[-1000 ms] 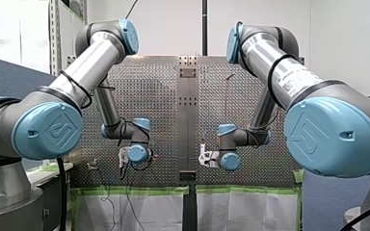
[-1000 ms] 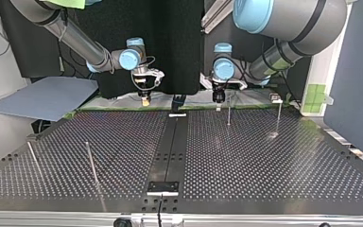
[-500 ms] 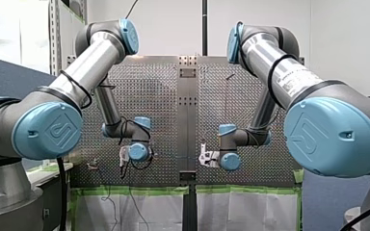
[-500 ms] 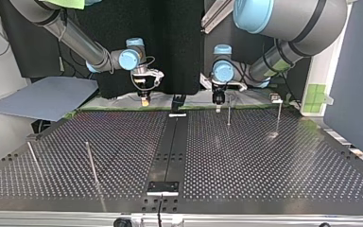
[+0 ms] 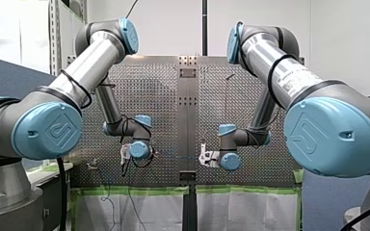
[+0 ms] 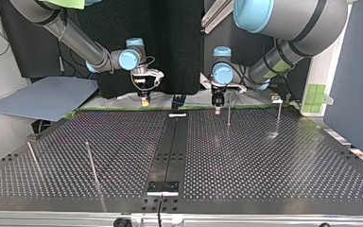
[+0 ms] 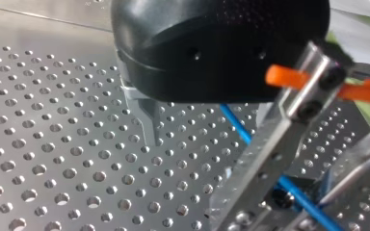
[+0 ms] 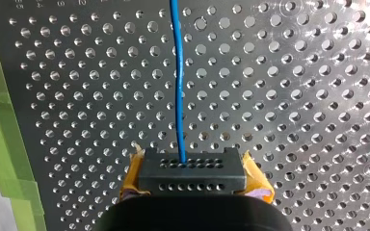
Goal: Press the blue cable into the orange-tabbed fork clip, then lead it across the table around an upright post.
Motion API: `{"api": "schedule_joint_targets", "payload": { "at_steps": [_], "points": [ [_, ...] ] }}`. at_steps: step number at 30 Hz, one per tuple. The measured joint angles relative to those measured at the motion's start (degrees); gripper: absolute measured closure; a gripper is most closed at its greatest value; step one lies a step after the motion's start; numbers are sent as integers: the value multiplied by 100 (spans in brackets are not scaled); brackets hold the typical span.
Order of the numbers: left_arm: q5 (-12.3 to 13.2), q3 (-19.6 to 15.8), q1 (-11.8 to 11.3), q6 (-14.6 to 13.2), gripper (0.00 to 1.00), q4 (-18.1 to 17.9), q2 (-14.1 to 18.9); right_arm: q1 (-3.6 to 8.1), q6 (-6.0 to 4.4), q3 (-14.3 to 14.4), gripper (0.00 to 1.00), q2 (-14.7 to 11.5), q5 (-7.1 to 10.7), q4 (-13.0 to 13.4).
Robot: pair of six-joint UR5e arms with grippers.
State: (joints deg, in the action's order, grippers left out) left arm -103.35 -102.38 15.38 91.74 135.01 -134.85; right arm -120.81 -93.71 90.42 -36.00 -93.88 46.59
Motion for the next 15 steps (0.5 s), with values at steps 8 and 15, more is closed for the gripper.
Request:
{"api": "schedule_joint_targets", "payload": {
  "at_steps": [8, 15],
  "points": [
    [-8, 1, 17, -82, 53, 13, 0, 0, 0, 0, 100, 2, 0, -12],
    [-105, 1, 36, -86, 100, 42, 0, 0, 0, 0, 100, 3, 0, -24]
  ]
}}
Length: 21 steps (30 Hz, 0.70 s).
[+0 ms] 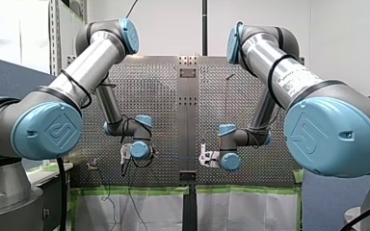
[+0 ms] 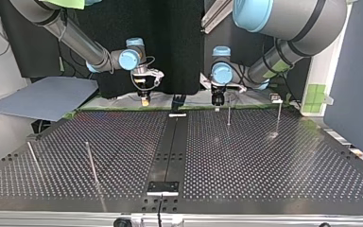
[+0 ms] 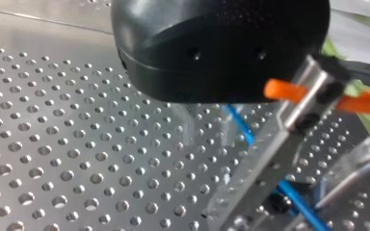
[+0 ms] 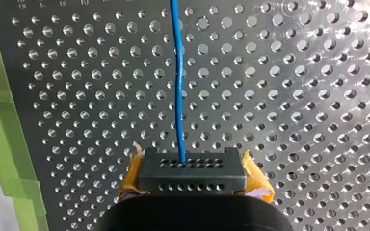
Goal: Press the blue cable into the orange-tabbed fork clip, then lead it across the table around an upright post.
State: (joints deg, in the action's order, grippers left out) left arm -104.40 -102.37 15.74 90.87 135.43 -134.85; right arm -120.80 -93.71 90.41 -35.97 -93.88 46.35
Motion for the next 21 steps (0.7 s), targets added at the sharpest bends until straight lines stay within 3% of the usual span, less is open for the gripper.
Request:
{"api": "schedule_joint_targets", "payload": {
  "at_steps": [21],
  "points": [
    [44, 0, 20, -27, 100, 193, 14, 0, 1, -3, 100, 16, 2, -52]
  ]
}}
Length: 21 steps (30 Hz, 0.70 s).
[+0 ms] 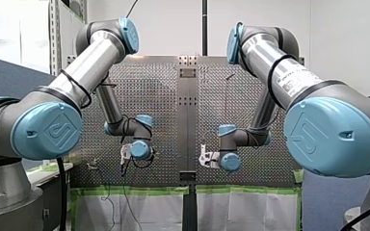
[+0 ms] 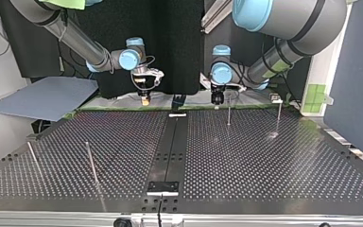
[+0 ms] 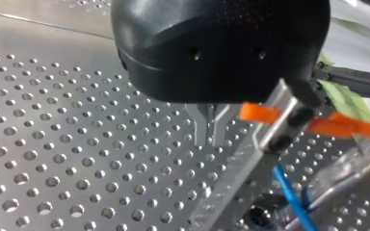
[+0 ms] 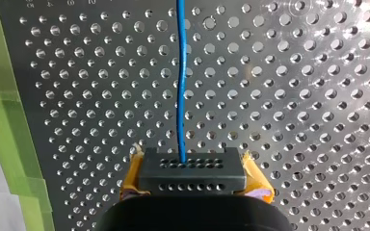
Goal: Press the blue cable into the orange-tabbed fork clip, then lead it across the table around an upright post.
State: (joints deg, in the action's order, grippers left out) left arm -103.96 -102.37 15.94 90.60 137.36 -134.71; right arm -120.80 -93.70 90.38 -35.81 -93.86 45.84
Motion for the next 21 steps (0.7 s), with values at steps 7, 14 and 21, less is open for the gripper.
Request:
{"api": "schedule_joint_targets", "payload": {
  "at_steps": [7, 14, 21],
  "points": [
    [36, 0, 51, -151, 100, 176, 187, 7, 115, -102, 100, -57, -149, -240],
    [42, -1, 164, -195, 100, 393, 532, 12, 161, -118, 100, -354, -369, -574],
    [42, -1, 365, -208, 100, 534, 933, 5, 167, -119, 100, -745, -383, -819]
  ]
}}
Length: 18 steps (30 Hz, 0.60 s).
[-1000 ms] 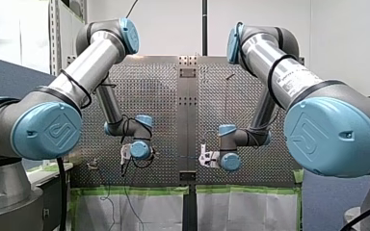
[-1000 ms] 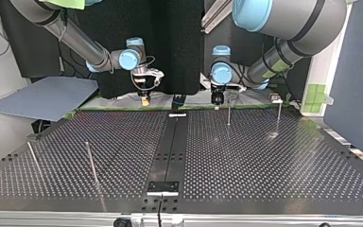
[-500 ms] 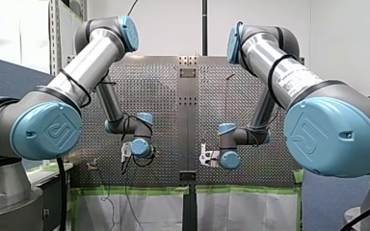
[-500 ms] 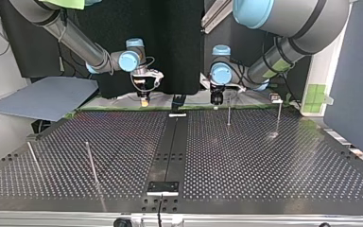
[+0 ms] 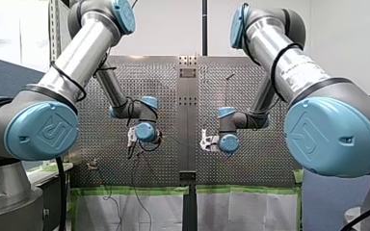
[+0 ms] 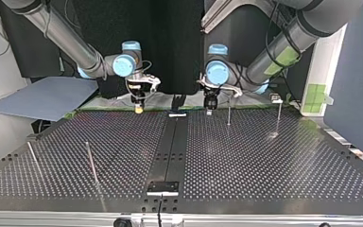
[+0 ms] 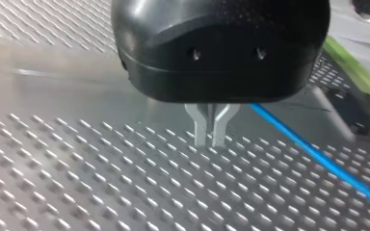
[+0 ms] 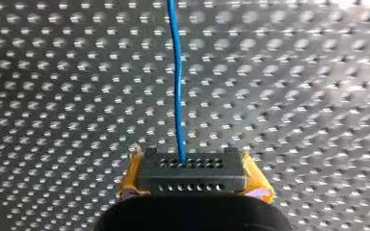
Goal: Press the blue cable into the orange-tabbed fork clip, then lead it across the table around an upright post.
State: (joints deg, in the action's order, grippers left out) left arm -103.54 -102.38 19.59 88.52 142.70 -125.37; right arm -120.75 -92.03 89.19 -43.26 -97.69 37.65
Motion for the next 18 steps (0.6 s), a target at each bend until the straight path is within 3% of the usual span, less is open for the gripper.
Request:
{"api": "schedule_joint_targets", "payload": {
  "at_steps": [9, 18],
  "points": [
    [-35, 1, 227, 18, 100, 140, 466, -17, -10, -1, 100, -566, 10, -155],
    [-227, 1, 375, 49, 100, 291, 866, -41, -8, -1, 100, -992, 12, -265]
  ]
}}
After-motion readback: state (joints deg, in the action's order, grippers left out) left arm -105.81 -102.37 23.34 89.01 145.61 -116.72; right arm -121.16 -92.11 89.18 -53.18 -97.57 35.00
